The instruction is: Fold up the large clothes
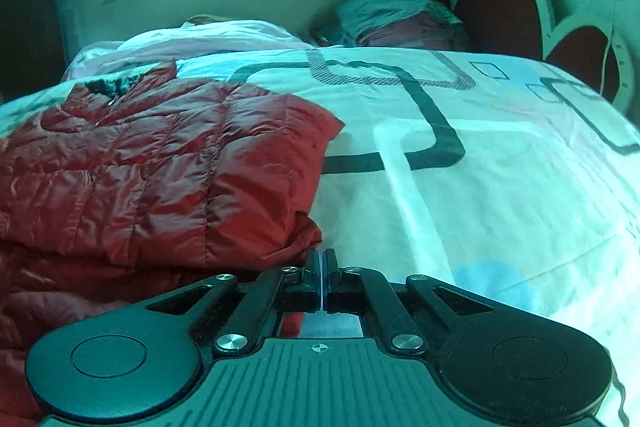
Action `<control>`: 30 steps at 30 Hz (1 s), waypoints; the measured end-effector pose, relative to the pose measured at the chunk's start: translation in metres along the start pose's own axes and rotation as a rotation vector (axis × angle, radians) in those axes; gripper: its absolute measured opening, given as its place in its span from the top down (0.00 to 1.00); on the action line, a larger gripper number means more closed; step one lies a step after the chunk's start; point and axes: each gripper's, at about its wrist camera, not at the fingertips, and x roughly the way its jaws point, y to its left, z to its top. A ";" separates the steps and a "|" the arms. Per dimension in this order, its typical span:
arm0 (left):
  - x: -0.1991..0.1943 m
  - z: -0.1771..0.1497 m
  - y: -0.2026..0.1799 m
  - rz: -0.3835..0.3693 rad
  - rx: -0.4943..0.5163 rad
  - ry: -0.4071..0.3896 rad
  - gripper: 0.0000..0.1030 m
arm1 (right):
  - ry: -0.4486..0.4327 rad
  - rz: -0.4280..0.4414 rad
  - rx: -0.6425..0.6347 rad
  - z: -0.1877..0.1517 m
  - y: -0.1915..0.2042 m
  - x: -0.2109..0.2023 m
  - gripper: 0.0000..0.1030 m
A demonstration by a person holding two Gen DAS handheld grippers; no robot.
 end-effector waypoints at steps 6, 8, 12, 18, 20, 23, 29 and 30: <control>-0.014 0.007 -0.010 -0.027 0.010 -0.052 0.35 | -0.056 0.039 0.036 0.025 0.004 -0.004 1.00; -0.008 0.008 -0.019 -0.043 0.041 -0.042 0.34 | -0.057 0.057 0.030 0.033 0.011 0.002 1.00; 0.013 0.010 -0.030 -0.032 0.071 -0.014 0.34 | -0.045 0.083 0.033 0.046 0.022 0.017 0.99; 0.032 0.011 -0.031 -0.009 0.092 0.004 0.34 | -0.117 0.067 -0.018 0.061 0.038 0.029 0.11; 0.037 0.012 -0.030 -0.001 0.094 0.012 0.34 | -0.114 0.097 -0.026 0.066 0.042 0.034 0.11; 0.046 0.010 -0.027 0.029 0.099 0.041 0.35 | -0.088 0.095 -0.048 0.073 0.048 0.049 0.28; 0.052 0.007 -0.024 0.049 0.110 0.078 0.36 | 0.054 0.026 -0.073 0.067 0.043 0.093 0.44; 0.051 0.008 -0.024 0.050 0.103 0.085 0.37 | 0.053 0.022 -0.076 0.068 0.043 0.092 0.44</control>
